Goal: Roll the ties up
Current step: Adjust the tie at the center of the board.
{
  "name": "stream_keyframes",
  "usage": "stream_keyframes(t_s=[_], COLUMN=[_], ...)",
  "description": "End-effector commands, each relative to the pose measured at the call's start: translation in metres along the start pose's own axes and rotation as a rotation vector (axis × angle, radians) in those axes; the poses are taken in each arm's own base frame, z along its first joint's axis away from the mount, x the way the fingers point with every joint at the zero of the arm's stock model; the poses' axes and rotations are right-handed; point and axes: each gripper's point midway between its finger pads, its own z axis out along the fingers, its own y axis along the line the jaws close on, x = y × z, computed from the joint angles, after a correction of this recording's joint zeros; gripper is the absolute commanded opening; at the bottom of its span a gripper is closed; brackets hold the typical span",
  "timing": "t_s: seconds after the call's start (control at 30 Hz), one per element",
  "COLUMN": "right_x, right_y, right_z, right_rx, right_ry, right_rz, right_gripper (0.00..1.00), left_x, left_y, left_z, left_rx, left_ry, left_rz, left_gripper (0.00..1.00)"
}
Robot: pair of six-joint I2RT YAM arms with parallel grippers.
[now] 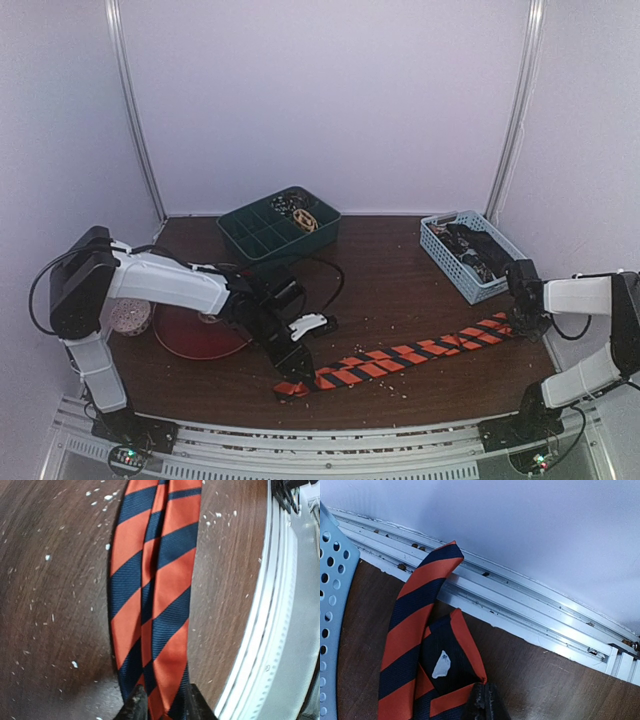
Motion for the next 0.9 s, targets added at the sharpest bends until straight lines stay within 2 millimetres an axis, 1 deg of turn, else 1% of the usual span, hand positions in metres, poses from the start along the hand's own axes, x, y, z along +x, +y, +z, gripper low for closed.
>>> stream_keyframes(t_s=[0.0,0.03,0.07,0.1,0.17,0.2,0.23,0.4,0.53,0.6,0.73,0.87], right_x=[-0.001,-0.002,-0.002,-0.003,-0.004,-0.005,-0.005,-0.007,-0.007,-0.007,-0.011,-0.013], right_y=[-0.004,-0.004,-0.004,-0.004,-0.005,-0.005,-0.006,-0.009,-0.007,-0.006,-0.004,0.005], right_z=[0.0,0.0,-0.001,-0.001,-0.002,-0.002,-0.002,-0.001,0.0,0.001,0.0,0.002], right_rx=[0.01,0.011,0.01,0.009,0.01,0.011,0.016,0.033,0.034,0.032,0.028,0.003], right_ry=[-0.004,-0.006,-0.008,-0.009,-0.014,-0.017,-0.021,-0.031,-0.028,-0.027,-0.039,-0.041], right_rz=[-0.012,-0.012,-0.011,-0.012,-0.009,-0.011,-0.011,-0.012,-0.013,-0.017,-0.022,-0.027], right_gripper=[0.0,0.0,0.0,0.0,0.0,0.0,0.0,0.0,0.0,0.0,0.0,0.0], left_x=[0.007,0.009,0.012,0.013,0.015,0.015,0.017,0.023,0.035,0.041,0.058,0.068], left_y=[0.015,0.017,0.018,0.018,0.015,0.014,0.016,0.023,0.028,0.03,0.034,0.04], left_z=[0.0,0.0,-0.001,-0.001,-0.001,-0.002,-0.003,-0.02,-0.031,-0.033,-0.03,-0.032], left_rx=[-0.074,-0.086,-0.094,-0.091,-0.072,-0.076,-0.087,-0.174,-0.226,-0.24,-0.253,-0.291], left_ry=[0.019,0.026,0.032,0.035,0.038,0.038,0.041,0.031,0.03,0.034,0.062,0.085], left_rz=[-0.003,-0.005,-0.003,0.001,0.001,-0.002,-0.01,-0.061,-0.103,-0.12,-0.148,-0.16], left_gripper=[0.23,0.31,0.35,0.34,0.16,0.05,0.0,0.0,0.0,0.0,0.0,0.0])
